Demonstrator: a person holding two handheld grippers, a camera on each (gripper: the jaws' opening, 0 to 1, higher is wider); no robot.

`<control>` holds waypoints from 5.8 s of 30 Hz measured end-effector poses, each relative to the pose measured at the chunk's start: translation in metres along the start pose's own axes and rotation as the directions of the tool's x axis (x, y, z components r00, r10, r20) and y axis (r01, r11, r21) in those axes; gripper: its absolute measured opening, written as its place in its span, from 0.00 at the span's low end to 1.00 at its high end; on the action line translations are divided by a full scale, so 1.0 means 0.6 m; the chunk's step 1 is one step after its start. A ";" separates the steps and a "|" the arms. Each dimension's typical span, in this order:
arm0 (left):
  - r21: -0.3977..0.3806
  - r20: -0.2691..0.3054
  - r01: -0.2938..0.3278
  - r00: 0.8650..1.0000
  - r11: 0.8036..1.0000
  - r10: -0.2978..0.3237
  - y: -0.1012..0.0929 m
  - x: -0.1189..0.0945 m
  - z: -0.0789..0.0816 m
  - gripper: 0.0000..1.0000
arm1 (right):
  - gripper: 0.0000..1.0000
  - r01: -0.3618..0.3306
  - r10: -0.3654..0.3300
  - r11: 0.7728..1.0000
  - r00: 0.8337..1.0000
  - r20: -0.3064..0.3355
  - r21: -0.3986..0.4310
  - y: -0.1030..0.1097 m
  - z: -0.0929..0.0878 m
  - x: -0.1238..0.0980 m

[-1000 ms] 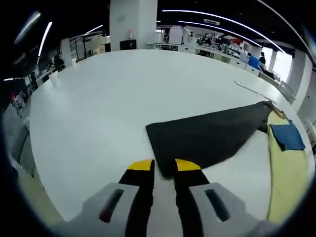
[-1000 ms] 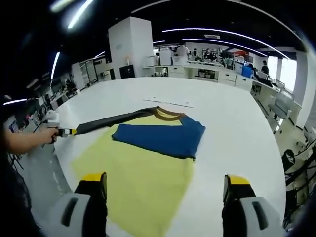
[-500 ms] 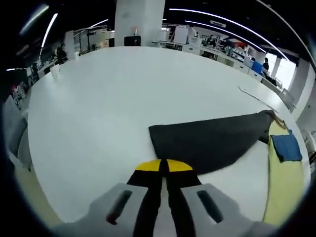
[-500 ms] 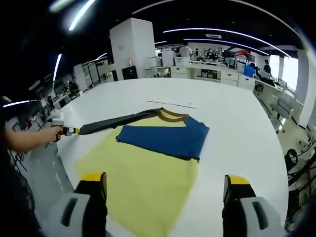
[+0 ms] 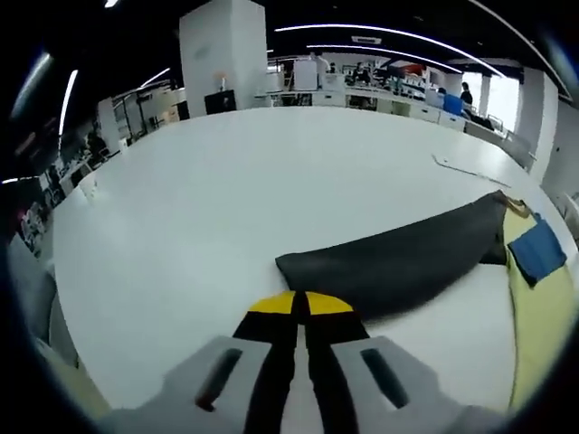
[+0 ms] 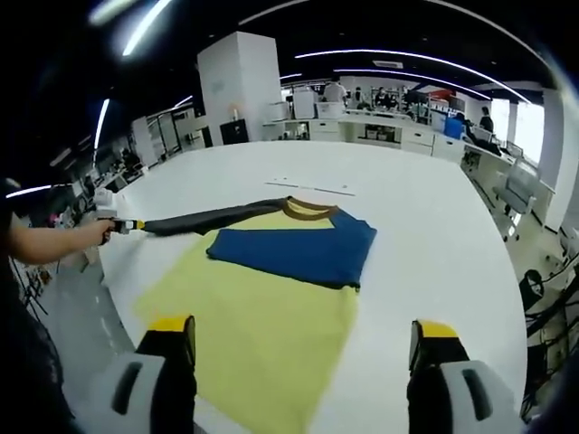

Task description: Fold the garment on the visible template until the final outline fits inside the template.

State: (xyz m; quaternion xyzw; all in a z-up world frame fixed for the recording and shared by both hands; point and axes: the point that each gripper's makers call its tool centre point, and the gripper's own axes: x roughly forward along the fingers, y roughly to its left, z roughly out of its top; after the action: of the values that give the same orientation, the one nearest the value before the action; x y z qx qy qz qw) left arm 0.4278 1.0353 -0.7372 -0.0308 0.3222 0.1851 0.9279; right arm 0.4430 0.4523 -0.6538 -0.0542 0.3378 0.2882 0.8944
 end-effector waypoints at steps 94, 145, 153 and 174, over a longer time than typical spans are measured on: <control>0.186 0.167 0.189 0.961 0.964 -0.221 -0.142 -0.057 0.177 0.00 | 1.00 -0.074 0.075 0.997 0.996 0.043 -0.033 0.030 0.002 -0.015; 0.201 0.275 0.504 0.794 0.840 -0.543 -0.473 -0.110 0.284 0.00 | 1.00 -0.094 0.095 0.995 0.992 0.083 -0.016 0.043 0.002 -0.016; 0.190 0.279 0.561 0.756 0.806 -0.592 -0.532 -0.120 0.270 0.00 | 1.00 -0.097 0.098 0.995 0.993 0.071 -0.011 0.044 -0.005 -0.012; 0.186 0.253 0.666 0.678 0.722 -0.690 -0.660 -0.129 0.243 0.00 | 1.00 -0.093 0.093 0.996 0.995 0.045 0.000 0.031 -0.013 -0.003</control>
State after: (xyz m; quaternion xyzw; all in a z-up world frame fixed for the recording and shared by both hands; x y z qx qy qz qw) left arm 0.6015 0.6677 -0.5993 -0.0829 0.1477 -0.1823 0.9685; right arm 0.4271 0.4646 -0.6569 -0.0309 0.3200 0.3303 0.8875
